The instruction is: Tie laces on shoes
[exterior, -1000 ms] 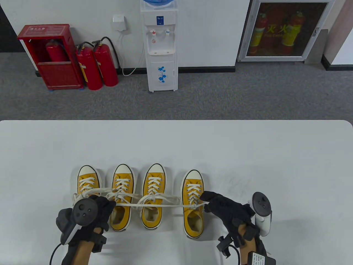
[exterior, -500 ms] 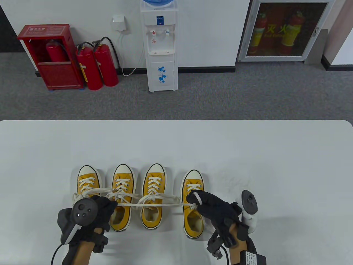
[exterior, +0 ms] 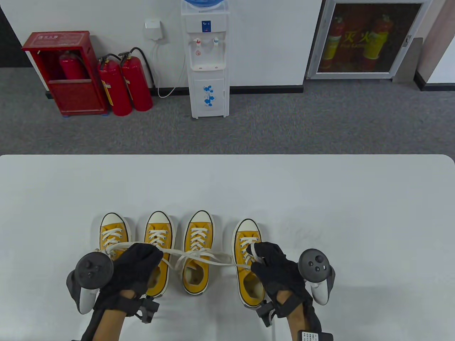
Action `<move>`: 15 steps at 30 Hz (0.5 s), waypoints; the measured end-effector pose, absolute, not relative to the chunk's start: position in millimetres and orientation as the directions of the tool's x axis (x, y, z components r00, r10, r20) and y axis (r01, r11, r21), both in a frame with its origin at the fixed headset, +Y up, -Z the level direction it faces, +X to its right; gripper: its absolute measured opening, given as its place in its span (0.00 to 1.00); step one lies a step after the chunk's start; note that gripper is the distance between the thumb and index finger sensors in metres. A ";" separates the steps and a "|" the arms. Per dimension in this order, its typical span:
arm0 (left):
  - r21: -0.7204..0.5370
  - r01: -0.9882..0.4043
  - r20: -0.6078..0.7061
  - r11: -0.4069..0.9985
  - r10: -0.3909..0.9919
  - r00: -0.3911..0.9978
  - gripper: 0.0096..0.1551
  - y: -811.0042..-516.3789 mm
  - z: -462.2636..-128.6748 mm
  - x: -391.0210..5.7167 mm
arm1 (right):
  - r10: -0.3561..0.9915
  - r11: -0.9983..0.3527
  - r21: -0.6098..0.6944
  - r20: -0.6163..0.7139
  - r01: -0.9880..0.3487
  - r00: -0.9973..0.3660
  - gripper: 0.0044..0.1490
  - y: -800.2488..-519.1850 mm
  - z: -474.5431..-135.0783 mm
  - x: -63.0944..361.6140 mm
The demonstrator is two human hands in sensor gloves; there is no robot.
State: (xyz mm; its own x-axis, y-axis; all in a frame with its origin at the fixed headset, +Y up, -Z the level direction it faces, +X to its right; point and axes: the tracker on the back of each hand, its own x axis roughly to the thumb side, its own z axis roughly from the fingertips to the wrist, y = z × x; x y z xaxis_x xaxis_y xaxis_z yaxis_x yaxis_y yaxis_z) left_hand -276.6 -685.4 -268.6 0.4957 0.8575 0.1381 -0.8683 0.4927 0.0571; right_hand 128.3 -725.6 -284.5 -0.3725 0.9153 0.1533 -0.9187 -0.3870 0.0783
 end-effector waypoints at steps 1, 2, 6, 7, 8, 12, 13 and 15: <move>0.042 -0.889 0.144 0.456 0.878 0.457 0.20 -681.8 -268.7 -275.2 | 0.897 -0.427 0.067 0.155 -0.902 -0.414 0.33 -724.6 -283.7 126.1; 0.024 -0.910 0.154 0.414 0.898 0.412 0.19 -677.4 -268.3 -273.0 | 0.876 -0.466 0.053 0.166 -0.883 -0.453 0.34 -723.9 -283.5 123.8; -0.050 -0.939 0.197 0.339 0.926 0.323 0.19 -662.9 -266.2 -261.7 | 0.845 -0.525 0.054 0.156 -0.849 -0.512 0.35 -724.5 -284.2 118.6; -0.064 -0.943 0.204 0.328 0.929 0.309 0.19 -660.5 -265.7 -258.8 | 0.836 -0.540 0.063 0.152 -0.839 -0.527 0.35 -725.3 -284.4 117.5; -0.090 -0.946 0.217 0.310 0.934 0.285 0.19 -657.0 -265.1 -253.9 | 0.826 -0.556 0.065 0.152 -0.828 -0.543 0.36 -725.9 -284.6 116.0; -0.166 -0.951 0.237 0.262 0.947 0.219 0.18 -649.9 -264.7 -236.8 | 0.801 -0.594 0.091 0.160 -0.799 -0.578 0.37 -726.9 -284.8 110.1; -0.184 -0.951 0.239 0.248 0.950 0.201 0.19 -648.5 -264.8 -232.0 | 0.789 -0.610 0.100 0.160 -0.786 -0.593 0.37 -727.1 -284.5 108.3; -0.217 -0.951 0.242 0.222 0.956 0.168 0.19 -646.4 -265.8 -223.2 | 0.767 -0.638 0.108 0.168 -0.762 -0.619 0.38 -727.6 -283.9 105.5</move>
State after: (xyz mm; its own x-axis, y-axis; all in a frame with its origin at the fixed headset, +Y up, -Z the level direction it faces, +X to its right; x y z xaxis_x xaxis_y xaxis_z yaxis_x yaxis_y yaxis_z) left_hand -223.2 -646.4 -265.8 0.1679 0.9557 0.2418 -0.9506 0.2218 -0.2169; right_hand 105.5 -727.6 -283.9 -0.6188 0.7673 0.1683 -0.7622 -0.6383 0.1080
